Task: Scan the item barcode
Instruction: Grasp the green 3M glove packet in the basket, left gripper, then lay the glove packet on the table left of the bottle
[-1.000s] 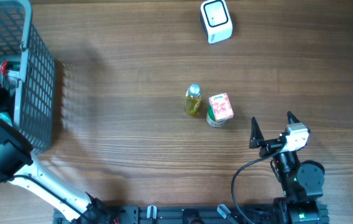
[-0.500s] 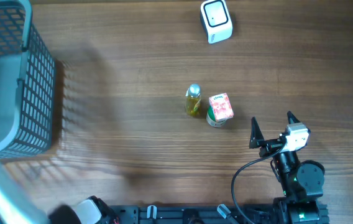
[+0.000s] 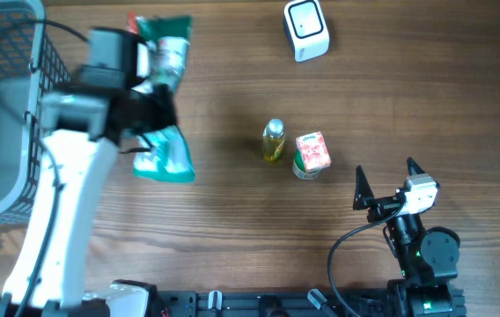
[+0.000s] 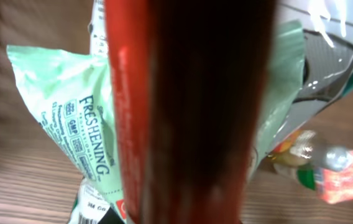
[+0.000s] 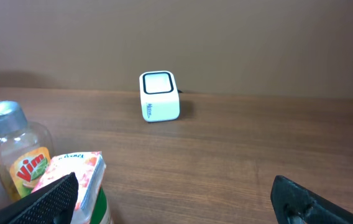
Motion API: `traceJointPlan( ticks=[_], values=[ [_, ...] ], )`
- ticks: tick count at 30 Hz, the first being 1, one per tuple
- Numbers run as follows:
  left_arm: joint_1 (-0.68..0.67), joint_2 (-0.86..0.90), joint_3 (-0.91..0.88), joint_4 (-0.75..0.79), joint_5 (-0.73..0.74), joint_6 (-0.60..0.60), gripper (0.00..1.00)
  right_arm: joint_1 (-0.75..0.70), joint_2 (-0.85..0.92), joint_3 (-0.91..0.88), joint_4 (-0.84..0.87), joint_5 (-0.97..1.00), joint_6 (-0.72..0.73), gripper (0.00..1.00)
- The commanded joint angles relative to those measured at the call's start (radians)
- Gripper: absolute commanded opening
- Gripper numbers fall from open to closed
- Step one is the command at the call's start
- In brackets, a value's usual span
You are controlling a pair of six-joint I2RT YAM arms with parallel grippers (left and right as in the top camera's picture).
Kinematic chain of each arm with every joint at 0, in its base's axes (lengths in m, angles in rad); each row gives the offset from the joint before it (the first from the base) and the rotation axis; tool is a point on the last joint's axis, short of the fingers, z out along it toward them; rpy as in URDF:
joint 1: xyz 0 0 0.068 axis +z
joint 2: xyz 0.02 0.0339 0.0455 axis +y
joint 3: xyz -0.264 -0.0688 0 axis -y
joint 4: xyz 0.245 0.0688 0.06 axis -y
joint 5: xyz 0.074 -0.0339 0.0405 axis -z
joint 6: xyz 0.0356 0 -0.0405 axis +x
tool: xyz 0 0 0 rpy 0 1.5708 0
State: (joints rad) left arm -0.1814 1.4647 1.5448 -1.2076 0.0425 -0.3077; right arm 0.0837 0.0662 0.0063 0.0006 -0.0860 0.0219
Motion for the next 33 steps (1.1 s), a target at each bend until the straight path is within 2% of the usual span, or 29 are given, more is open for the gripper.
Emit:
traceJointPlan(
  ticks=[1, 5, 6, 7, 8, 9, 11, 12, 19, 24, 30, 32, 33],
  values=[
    [-0.089, 0.023, -0.23, 0.172, -0.081, -0.114, 0.04, 0.002, -0.003, -0.001, 0.004, -0.007, 0.011, 1.0],
    [-0.162, 0.095, -0.511, 0.463, -0.151, -0.172, 0.04, 0.002, -0.003, -0.001, 0.004, -0.007, 0.011, 1.0],
    [-0.166, 0.122, -0.545, 0.507, -0.158, -0.171, 0.08, 0.002, -0.003, -0.001, 0.004, -0.007, 0.011, 1.0],
    [-0.166, 0.14, -0.561, 0.529, -0.164, -0.172, 0.17, 0.002, -0.003, -0.001, 0.004, -0.007, 0.011, 1.0],
    [-0.166, 0.175, -0.567, 0.54, -0.169, -0.171, 0.37, 0.002, -0.003, -0.001, 0.004, -0.007, 0.011, 1.0],
    [-0.166, 0.188, -0.567, 0.546, -0.169, -0.169, 0.67, 0.002, -0.003, -0.001, 0.004, -0.007, 0.011, 1.0],
    [-0.164, 0.183, -0.556, 0.553, -0.167, -0.14, 0.83, 0.002, -0.003, -0.001, 0.004, -0.007, 0.011, 1.0],
    [-0.16, 0.174, -0.539, 0.547, -0.167, -0.117, 1.0, 0.002, -0.003, -0.001, 0.004, -0.007, 0.011, 1.0],
    [-0.095, 0.013, -0.345, 0.384, -0.167, -0.089, 1.0, 0.002, -0.003, -0.001, 0.004, -0.007, 0.011, 1.0],
    [-0.045, -0.029, -0.346, 0.383, -0.167, -0.089, 1.0, 0.002, -0.003, -0.001, 0.004, -0.007, 0.011, 1.0],
    [-0.045, -0.029, -0.346, 0.38, -0.167, -0.089, 1.0, 0.002, -0.003, -0.001, 0.004, -0.007, 0.011, 1.0],
    [-0.045, -0.029, -0.346, 0.38, -0.167, -0.089, 1.0, 0.002, -0.003, -0.001, 0.002, 0.027, -0.037, 1.0],
    [-0.045, -0.029, -0.346, 0.38, -0.167, -0.089, 1.0, 0.002, -0.003, -0.001, 0.005, 0.076, -0.18, 1.0]
  ],
)
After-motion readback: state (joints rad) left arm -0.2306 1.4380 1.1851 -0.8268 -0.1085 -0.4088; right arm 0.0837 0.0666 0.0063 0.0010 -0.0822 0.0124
